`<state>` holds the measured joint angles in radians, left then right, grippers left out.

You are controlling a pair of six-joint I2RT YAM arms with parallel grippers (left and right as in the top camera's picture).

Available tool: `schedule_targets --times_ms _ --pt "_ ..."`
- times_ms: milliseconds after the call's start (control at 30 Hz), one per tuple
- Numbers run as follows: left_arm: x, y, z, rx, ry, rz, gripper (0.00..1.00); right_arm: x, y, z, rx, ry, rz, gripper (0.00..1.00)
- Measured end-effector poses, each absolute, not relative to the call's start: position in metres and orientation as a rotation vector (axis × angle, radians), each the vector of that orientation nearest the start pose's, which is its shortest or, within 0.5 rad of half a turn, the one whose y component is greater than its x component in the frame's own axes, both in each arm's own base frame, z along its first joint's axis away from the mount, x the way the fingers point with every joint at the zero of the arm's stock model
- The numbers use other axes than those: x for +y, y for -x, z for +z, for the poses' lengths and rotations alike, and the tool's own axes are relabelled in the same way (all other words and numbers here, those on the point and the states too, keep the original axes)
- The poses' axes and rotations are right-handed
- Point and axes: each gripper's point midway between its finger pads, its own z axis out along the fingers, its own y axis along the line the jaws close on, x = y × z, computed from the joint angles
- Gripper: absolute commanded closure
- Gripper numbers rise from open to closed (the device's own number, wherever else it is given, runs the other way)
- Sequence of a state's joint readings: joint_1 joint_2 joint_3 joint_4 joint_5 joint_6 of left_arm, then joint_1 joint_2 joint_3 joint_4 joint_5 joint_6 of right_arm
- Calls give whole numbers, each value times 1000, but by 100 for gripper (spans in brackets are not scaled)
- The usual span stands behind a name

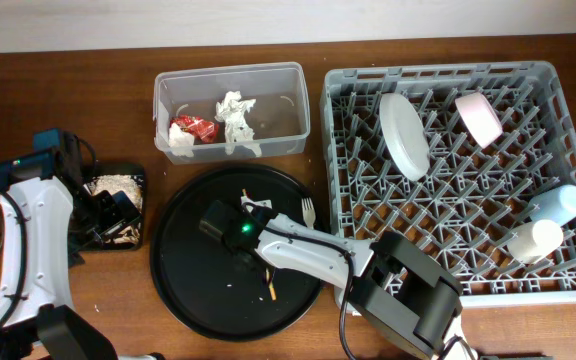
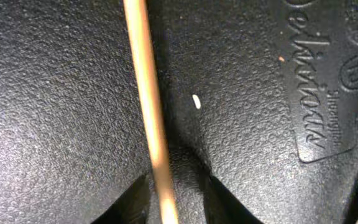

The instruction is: Sort waste into correct bins and load items into the dishwasher rack

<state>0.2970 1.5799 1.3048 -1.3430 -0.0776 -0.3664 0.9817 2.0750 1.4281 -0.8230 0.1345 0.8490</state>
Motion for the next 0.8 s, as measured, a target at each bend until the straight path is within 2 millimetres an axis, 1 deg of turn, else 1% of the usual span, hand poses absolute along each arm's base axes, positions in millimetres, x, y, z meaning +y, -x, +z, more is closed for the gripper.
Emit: schedule_targets --times_ms 33,133,167,267,333,433,467,500,533,567,600,633,667,700,733,800 --pt "90 -247 124 3011 1034 126 1 323 -243 2 2968 180 -3 91" --pt "90 -247 124 3011 1033 126 1 322 -244 2 2965 176 -13 93" --pt "90 -247 124 3011 1034 126 1 322 -244 2 2965 175 -13 96" --pt "90 -247 124 3011 1034 126 1 320 -243 2 2968 176 -21 96" --pt "90 -247 124 3011 1034 126 1 306 -236 6 3011 187 -113 96" --pt "90 -247 124 3011 1034 126 1 301 -252 38 3012 202 -115 96" --pt "89 -248 124 3011 1034 124 1 296 -267 66 2978 198 -66 96" --pt "89 -248 124 3011 1034 124 0 291 -278 86 2949 177 -30 96" --pt "89 -248 124 3011 1034 123 1 282 -287 108 2919 147 9 96" --pt "89 -248 124 3011 1034 123 1 261 -298 135 2887 94 35 96" --pt "89 -248 124 3011 1034 122 1 230 -306 156 2875 39 24 96" --pt "89 -248 124 3011 1034 122 1 209 -309 162 2886 15 -3 96" --pt "89 -248 124 3012 1034 121 1 194 -311 164 2902 -8 -29 96" --pt "89 -248 124 3011 1034 121 0 169 -311 161 2944 -34 -89 96" --pt "89 -248 124 3011 1034 121 1 152 -313 155 2968 -61 -126 96" --pt "89 -248 124 3011 1034 121 1 142 -301 135 3022 -38 -179 96"
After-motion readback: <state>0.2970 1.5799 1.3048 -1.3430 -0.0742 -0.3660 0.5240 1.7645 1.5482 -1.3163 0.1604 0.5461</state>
